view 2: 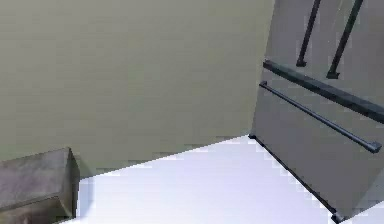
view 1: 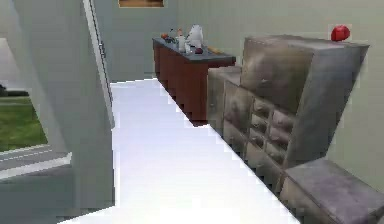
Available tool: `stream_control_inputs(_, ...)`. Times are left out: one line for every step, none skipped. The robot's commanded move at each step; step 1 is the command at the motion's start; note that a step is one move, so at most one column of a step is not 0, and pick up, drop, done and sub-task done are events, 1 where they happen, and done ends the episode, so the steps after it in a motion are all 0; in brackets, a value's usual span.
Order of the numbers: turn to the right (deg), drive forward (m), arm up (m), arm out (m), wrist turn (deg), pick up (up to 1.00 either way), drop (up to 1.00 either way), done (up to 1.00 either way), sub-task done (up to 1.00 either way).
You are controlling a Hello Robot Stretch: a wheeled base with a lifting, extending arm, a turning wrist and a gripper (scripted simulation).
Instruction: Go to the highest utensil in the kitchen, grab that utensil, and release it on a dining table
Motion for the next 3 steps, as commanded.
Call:
stream_control_inputs(0.0,1.0,0.0,0.0,0.0,0.0,0.0,0.0,0.0)
stream_control_inputs(12.0,0.0,0.0,0.0,0.0,0.0,0.0,0.0,0.0)
stream_control_inputs(0.0,0.1,0.0,0.0,0.0,0.0,0.0,0.0,0.0)
